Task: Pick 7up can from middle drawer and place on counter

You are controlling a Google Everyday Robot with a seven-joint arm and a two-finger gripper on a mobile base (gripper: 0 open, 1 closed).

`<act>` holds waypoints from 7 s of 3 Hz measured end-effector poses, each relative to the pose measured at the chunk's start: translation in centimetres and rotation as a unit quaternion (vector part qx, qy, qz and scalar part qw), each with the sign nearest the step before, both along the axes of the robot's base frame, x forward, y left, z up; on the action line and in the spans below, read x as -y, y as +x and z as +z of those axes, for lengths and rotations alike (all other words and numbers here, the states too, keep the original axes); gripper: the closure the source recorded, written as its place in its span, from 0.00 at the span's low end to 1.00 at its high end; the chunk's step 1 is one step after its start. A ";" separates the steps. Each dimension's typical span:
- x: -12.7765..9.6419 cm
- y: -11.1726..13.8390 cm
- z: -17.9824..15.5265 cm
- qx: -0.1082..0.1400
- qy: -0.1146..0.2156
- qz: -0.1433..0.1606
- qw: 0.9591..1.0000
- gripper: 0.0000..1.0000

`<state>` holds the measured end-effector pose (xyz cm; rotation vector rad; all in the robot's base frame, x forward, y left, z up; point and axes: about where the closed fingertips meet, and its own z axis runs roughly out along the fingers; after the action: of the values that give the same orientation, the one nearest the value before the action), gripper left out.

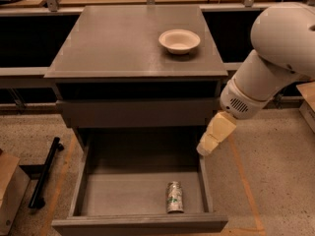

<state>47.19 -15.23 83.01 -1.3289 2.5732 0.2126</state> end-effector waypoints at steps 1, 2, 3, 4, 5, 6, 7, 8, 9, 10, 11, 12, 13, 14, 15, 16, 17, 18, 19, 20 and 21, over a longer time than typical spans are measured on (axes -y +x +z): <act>0.4 0.2 -1.1 -0.009 0.010 -0.022 1.000 0.00; -1.9 1.6 -3.2 -0.018 0.061 -0.038 0.997 0.00; -5.2 3.6 -5.9 -0.021 0.109 -0.058 0.992 0.00; -8.0 5.6 -9.8 -0.041 0.130 -0.089 0.987 0.00; -7.7 5.7 -9.5 -0.039 0.129 -0.092 0.987 0.00; -7.1 5.3 -11.1 -0.047 0.134 -0.107 0.984 0.00; -7.8 5.4 -15.0 -0.069 0.134 -0.117 0.982 0.00; -8.3 5.6 -19.2 -0.098 0.145 -0.141 0.974 0.00; -8.4 5.6 -20.0 -0.104 0.147 -0.144 0.973 0.00; -8.4 5.7 -20.9 -0.111 0.137 -0.152 0.973 0.00; -9.6 6.0 -23.9 -0.132 0.153 -0.173 0.964 0.00; -10.8 6.1 -28.0 -0.157 0.137 -0.193 0.959 0.00; -11.5 5.9 -32.1 -0.186 0.116 -0.214 0.952 0.00; -11.4 5.9 -33.0 -0.191 0.113 -0.219 0.950 0.00; -10.8 6.1 -34.1 -0.190 0.110 -0.227 0.949 0.00; -10.0 6.0 -37.4 -0.211 0.089 -0.250 0.941 0.00; -9.3 5.4 -40.4 -0.226 0.054 -0.273 0.933 0.00; -8.9 4.6 -43.5 -0.238 0.001 -0.293 0.926 0.00; -8.9 3.6 -45.8 -0.248 -0.046 -0.303 0.919 0.18; -9.1 3.0 -46.8 -0.248 -0.069 -0.306 0.917 0.42; -9.6 3.1 -46.3 -0.247 -0.060 -0.306 0.917 0.64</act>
Offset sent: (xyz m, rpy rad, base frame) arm 0.0468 0.0599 -0.0589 0.3128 0.0348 -0.1271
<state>50.26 -5.60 36.68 -0.4627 3.3221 0.3052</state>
